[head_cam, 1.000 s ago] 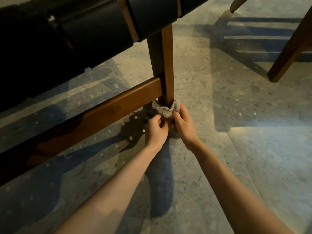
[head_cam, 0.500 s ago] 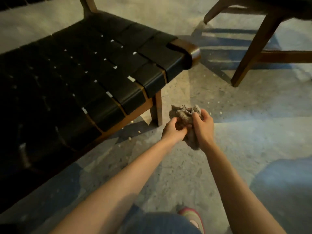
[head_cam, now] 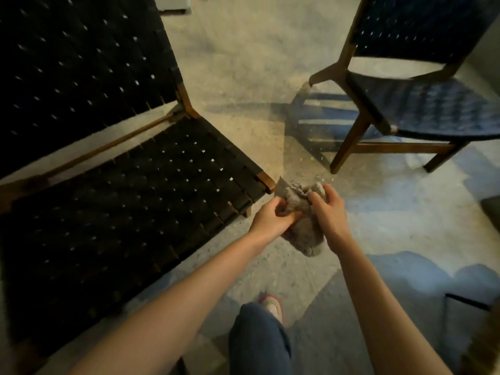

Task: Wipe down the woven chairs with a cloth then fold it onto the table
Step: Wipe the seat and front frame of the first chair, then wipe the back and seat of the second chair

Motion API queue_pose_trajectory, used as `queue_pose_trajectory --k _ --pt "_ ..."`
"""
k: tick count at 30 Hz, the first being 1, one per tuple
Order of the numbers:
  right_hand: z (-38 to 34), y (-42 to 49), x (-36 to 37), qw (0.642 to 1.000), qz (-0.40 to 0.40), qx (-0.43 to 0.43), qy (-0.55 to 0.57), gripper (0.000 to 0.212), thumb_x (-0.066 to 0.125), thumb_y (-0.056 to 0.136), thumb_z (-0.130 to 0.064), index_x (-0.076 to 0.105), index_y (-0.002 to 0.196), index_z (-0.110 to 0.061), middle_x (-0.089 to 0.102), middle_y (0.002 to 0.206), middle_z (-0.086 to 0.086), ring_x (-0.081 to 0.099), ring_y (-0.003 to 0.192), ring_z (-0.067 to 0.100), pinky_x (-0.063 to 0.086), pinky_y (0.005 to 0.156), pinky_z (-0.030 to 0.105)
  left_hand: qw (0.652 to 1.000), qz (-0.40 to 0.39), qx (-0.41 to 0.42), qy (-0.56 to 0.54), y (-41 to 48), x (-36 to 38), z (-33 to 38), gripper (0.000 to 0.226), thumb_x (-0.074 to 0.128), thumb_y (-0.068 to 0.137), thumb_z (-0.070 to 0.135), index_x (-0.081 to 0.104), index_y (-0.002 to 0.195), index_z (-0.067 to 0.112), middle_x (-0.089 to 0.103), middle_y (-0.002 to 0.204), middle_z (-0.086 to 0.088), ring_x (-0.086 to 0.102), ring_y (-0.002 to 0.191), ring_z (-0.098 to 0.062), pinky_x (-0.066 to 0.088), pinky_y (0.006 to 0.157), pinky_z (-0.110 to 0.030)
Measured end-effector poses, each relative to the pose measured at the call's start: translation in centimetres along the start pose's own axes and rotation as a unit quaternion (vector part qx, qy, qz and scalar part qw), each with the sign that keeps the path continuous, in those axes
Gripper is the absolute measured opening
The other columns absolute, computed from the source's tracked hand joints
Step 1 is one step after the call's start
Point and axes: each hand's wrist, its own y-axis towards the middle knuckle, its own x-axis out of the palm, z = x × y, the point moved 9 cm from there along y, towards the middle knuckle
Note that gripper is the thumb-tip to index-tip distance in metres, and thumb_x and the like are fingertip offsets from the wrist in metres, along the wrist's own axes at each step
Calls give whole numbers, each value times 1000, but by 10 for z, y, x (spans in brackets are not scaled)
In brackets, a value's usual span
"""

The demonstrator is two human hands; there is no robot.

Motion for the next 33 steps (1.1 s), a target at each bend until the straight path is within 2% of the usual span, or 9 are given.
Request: queue_pose_trajectory --k 4,8,13,18,22,25,28,30,33 --pt "-105 -53 -4 997 -72 -16 -21 20 52 95 -15 54 114 -8 58 107 11 59 101 23 53 87 39 995 67 40 66 -84 -58 71 35 67 85 31 58 114 15 41 122 3 50 112 -14 48 87 -21" --pt "-199 -109 15 988 -135 -58 -36 19 55 93 -13 52 112 -14 54 104 1 58 97 17 53 72 25 991 80 94 56 -172 -118 128 37 67 86 27 58 120 15 39 123 16 42 114 -1 39 75 -1" --pt "-285 -181 72 975 -196 -99 -21 22 58 90 -12 49 110 -17 54 101 1 60 92 16 54 68 25 989 103 98 35 -268 -205 147 24 68 83 34 57 104 34 58 102 18 56 98 1 44 65 -9" --pt "-336 -237 145 955 -266 -128 -34 34 61 88 -16 41 110 -33 49 101 -8 58 89 12 51 58 18 976 180 110 48 -347 -294 138 24 74 78 28 52 83 31 60 91 10 56 84 8 44 63 -3" --pt "-370 -271 212 917 -368 -152 -11 53 60 88 -10 39 116 -49 47 108 -13 63 88 6 52 60 13 957 272 100 -1 -401 -359 121 54 78 74 18 41 113 27 56 109 4 57 99 0 49 75 -11" --pt "-393 -289 257 887 -415 -198 -47 44 60 88 -13 48 117 -44 46 110 -22 59 93 -3 50 62 8 947 303 100 -30 -433 -401 118 85 76 76 16 25 142 28 48 121 8 52 112 -7 49 87 -20" --pt "-413 -299 295 867 -422 -247 -99 29 64 86 -24 55 112 -36 52 101 -22 55 89 -15 47 59 5 940 326 100 18 -458 -440 119 57 74 78 12 47 126 29 54 117 8 55 112 -10 50 85 -17" --pt "-426 -303 317 857 -415 -273 -136 25 67 84 -31 57 106 -35 55 96 -22 58 86 -8 47 59 7 930 349 95 57 -472 -464 120 38 74 78 11 57 108 26 62 105 4 60 104 -14 50 82 -17" --pt "-441 -311 344 836 -425 -300 -176 24 71 79 -37 61 101 -32 60 89 -18 59 82 -5 47 60 6 915 375 83 125 -487 -493 120 30 76 77 14 62 102 20 58 96 8 58 93 -9 41 69 -2"
